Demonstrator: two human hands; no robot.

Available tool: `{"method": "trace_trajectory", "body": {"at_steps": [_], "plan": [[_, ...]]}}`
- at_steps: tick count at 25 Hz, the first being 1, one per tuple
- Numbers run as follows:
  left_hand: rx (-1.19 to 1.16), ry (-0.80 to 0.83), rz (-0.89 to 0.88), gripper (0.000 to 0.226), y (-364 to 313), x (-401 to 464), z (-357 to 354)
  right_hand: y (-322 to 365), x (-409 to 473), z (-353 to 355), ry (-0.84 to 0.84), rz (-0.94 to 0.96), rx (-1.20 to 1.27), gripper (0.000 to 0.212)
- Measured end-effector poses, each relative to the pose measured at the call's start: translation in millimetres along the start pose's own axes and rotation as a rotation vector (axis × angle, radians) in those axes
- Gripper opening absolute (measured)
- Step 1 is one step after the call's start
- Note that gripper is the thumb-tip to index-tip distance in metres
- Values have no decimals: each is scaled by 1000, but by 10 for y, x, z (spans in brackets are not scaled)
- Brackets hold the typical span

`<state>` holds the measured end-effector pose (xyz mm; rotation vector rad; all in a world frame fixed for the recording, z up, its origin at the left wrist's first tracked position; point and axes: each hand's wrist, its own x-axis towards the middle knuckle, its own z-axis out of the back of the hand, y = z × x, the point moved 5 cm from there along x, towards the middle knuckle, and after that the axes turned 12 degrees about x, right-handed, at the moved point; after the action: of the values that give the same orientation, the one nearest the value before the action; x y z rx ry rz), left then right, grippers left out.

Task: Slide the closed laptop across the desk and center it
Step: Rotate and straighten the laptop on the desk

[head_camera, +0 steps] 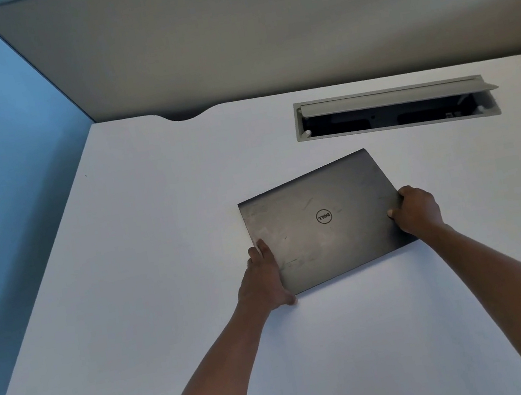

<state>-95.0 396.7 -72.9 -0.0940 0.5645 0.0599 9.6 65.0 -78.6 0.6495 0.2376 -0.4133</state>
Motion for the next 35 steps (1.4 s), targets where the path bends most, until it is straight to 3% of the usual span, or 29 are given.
{"method": "trace_trajectory", "body": {"at_steps": [25, 35], "plan": [[194, 56, -191, 148, 195, 469, 369, -212, -678, -92, -92, -184, 131, 36], [212, 57, -181, 146, 177, 481, 324, -202, -690, -87, -99, -148, 125, 32]]}}
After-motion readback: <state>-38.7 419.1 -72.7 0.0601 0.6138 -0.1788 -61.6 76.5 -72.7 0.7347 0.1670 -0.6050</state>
